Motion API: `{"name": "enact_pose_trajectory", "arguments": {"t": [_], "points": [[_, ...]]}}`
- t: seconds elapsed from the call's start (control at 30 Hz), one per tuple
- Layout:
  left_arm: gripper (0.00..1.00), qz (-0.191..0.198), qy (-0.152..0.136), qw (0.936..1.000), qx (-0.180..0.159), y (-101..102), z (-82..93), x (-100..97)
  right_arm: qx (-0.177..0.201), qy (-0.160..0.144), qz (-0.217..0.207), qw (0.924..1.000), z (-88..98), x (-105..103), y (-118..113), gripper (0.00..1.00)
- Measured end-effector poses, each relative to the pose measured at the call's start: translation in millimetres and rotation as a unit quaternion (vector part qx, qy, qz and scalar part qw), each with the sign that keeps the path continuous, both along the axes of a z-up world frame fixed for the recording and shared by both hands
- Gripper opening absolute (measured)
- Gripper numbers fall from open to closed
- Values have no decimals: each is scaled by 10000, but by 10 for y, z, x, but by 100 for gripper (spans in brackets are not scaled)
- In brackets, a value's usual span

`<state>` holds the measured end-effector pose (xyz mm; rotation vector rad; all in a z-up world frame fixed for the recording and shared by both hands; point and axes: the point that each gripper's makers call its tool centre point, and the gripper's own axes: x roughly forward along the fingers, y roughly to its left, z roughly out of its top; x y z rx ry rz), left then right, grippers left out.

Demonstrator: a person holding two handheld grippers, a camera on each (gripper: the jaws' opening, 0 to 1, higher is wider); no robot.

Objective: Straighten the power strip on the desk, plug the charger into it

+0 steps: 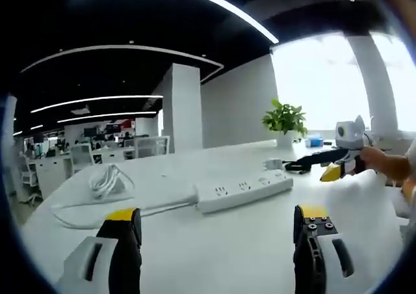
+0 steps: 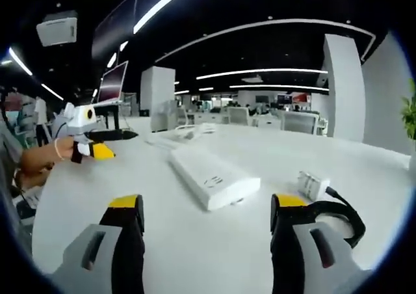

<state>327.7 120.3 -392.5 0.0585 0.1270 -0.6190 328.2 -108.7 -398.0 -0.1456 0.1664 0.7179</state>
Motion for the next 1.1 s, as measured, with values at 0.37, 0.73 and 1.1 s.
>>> {"name": "enact_pose_trajectory", "arguments": {"t": [0.37,0.73,1.1], "points": [[99,-169,-69,9980,605,-163,-65,332,-198,100,-93,9997,-101,99,84,86],[96,-278,160,9982,508,-308,-213,562,-419,130,-375,9983,-170,275,56,85],[94,-466,251,9962,697,-417,-288,778,-551,187,-292,9979,-223,366,156,79]]}}
